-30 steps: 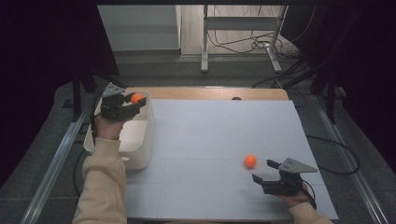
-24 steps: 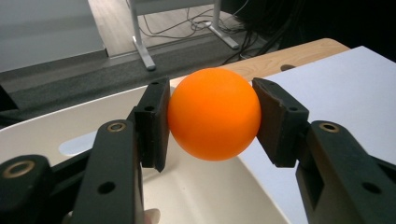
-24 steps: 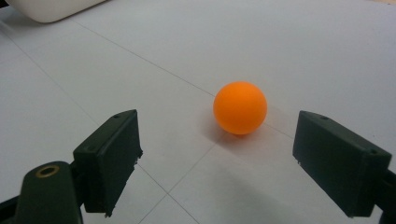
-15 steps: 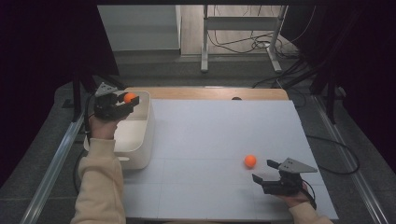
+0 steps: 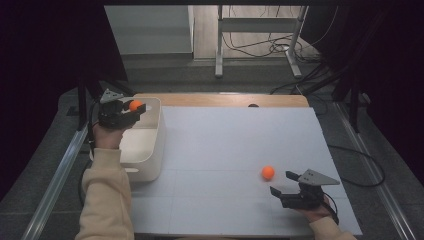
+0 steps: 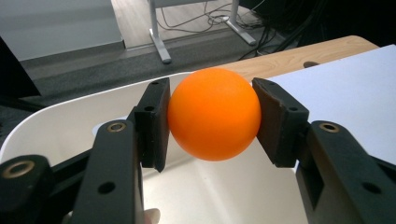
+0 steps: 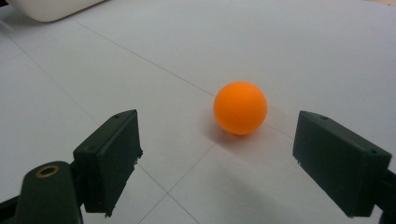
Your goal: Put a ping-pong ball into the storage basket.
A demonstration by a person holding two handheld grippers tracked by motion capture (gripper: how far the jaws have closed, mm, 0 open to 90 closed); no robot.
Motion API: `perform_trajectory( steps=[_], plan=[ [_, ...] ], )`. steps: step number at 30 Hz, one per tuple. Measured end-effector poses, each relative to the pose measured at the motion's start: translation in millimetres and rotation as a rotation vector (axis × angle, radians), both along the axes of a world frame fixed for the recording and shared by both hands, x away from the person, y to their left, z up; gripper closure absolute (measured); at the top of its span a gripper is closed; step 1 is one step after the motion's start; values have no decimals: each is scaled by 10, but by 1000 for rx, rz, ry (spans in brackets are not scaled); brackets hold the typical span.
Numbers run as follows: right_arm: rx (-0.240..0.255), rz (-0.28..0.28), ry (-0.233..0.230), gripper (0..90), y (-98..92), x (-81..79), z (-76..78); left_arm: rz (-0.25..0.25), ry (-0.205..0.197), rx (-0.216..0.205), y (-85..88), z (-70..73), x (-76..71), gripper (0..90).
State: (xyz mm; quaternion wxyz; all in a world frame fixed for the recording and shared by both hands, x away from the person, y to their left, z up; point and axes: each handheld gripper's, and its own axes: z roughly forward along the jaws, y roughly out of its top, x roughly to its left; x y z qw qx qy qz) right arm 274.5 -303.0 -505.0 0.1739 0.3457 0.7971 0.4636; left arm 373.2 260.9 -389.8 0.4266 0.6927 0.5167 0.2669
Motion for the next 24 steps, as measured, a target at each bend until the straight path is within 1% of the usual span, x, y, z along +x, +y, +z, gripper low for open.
perform_trajectory(
  steps=[7,9,11,12,13,15,16,17,18,20,24],
  plan=[
    [1,0,0,155,-3,-1,1,6,31,15,8,-45,38,497],
    [0,0,0,155,-3,-1,1,5,50,24,0,-63,54,497],
    [0,0,0,155,-3,-1,1,7,84,43,-19,-96,86,497],
    [0,0,0,155,-3,-1,1,7,84,43,-19,-96,86,496],
    [0,0,0,155,-2,-1,1,6,92,46,-24,-105,95,496],
    [0,0,0,155,-2,0,0,0,113,56,-41,-130,119,495],
    [0,0,0,155,-2,0,0,-7,128,69,-56,-152,137,495],
    [0,0,0,155,-2,0,0,-7,128,69,-56,-152,137,495],
    [-1,1,0,155,-2,-1,0,-12,141,73,-66,-168,150,496],
    [-3,1,0,155,-3,-2,2,-14,146,77,-70,-175,156,495],
    [-1,1,0,155,-2,-1,-1,-22,169,85,-80,-203,177,495]
  ],
)
